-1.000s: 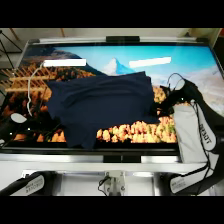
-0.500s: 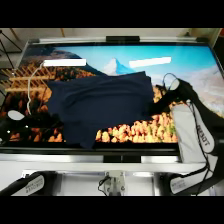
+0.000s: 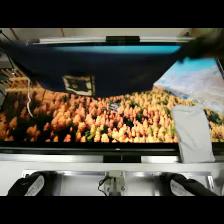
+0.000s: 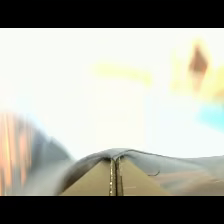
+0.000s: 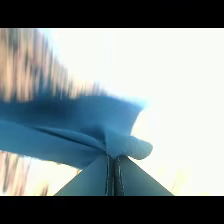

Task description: Fold the shirts.

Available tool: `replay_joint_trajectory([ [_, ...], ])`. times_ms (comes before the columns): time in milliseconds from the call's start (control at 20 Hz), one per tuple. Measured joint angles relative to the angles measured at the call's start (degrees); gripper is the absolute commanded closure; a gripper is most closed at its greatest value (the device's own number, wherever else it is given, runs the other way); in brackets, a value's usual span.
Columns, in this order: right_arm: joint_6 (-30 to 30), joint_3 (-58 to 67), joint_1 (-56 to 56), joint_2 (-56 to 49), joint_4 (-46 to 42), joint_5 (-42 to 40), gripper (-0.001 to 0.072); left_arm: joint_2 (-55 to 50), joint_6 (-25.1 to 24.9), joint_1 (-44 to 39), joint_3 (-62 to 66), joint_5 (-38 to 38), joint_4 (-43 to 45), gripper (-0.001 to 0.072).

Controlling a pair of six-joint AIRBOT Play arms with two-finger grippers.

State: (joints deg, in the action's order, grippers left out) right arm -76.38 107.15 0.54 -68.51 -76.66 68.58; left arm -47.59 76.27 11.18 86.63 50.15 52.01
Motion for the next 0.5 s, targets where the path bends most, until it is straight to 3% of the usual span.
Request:
replay_joint_trajectory([
  [100,0.2,5.1,0.0,6.6,-1.7,-7.1,0.0641,2.4,0.0,0.0,12.1,-4.2,0.0,0.068],
  [250,0.3,8.8,0.0,15.9,-4.0,-14.5,0.0641,5.3,1.0,0.0,23.5,-4.6,0.0,0.0681],
  [500,-0.9,10.5,0.0,24.6,-8.5,-14.3,0.0641,9.4,5.0,0.0,29.6,-2.8,2.8,0.0681],
])
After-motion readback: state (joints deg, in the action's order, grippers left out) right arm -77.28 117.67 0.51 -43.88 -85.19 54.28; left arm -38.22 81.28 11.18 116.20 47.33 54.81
